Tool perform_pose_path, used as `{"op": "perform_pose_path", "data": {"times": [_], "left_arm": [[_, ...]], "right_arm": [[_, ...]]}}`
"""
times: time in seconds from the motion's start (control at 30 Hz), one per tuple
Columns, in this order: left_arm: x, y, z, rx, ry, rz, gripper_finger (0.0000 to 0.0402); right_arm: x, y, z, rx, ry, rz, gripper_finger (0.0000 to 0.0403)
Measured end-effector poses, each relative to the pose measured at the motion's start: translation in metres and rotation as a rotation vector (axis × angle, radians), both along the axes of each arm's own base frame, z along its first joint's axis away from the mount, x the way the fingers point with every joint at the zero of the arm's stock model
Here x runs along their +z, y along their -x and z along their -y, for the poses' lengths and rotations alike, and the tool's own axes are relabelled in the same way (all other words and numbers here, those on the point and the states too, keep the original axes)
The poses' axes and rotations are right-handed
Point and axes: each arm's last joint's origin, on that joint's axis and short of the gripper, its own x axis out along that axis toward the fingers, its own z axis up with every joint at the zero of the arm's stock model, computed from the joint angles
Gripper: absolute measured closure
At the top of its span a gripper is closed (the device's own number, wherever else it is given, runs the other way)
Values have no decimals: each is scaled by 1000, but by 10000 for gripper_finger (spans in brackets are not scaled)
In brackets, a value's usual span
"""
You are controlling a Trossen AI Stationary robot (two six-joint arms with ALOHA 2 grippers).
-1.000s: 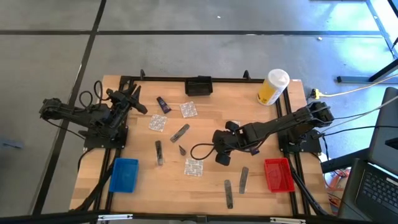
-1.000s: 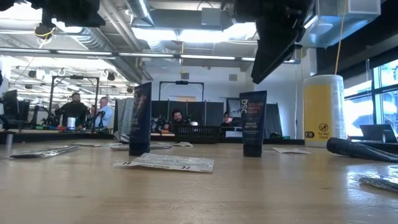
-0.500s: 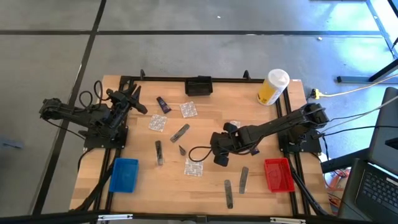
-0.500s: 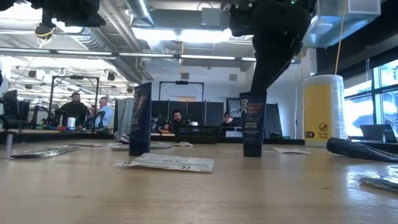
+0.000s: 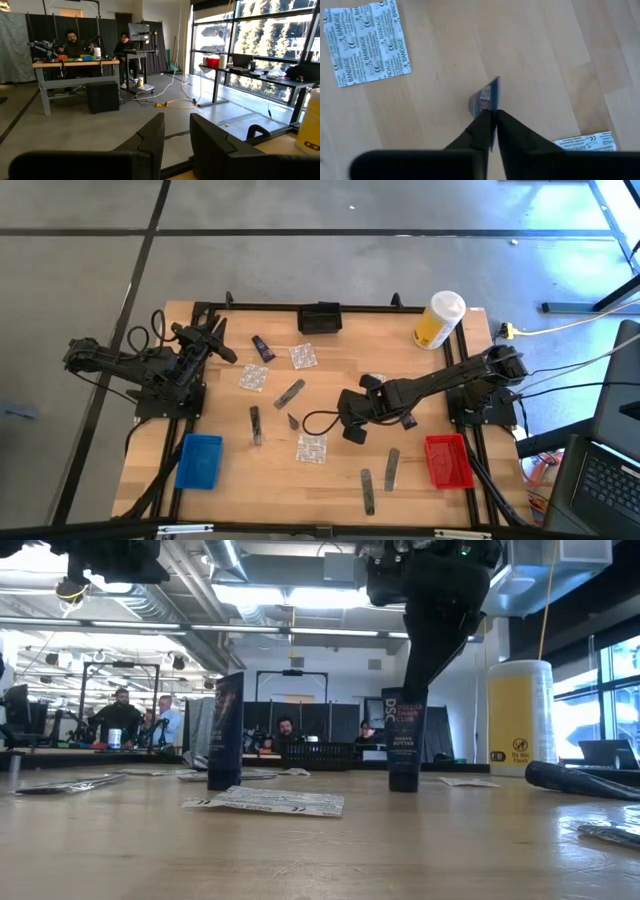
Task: Pick & Place Travel size toiletries
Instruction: Put the blue shave butter into the red bin
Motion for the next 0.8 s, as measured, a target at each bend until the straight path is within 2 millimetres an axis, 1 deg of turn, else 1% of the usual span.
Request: {"op": "perform_pose_path", "data": {"times": [0.07, 0.4, 0.6, 0.8], "left_arm": [[0, 0, 0, 0, 0, 0, 315], [0, 0, 0, 0, 0, 0, 315], [0, 0, 0, 0, 0, 0, 315], [0, 0, 0, 0, 0, 0, 315]], "right_arm": [[0, 0, 2, -4, 1, -2, 395], [1, 0, 4, 8, -49, -16, 400], [3, 6, 4, 9, -71, -69, 401], [12, 16, -1, 17, -93, -76, 402]]}}
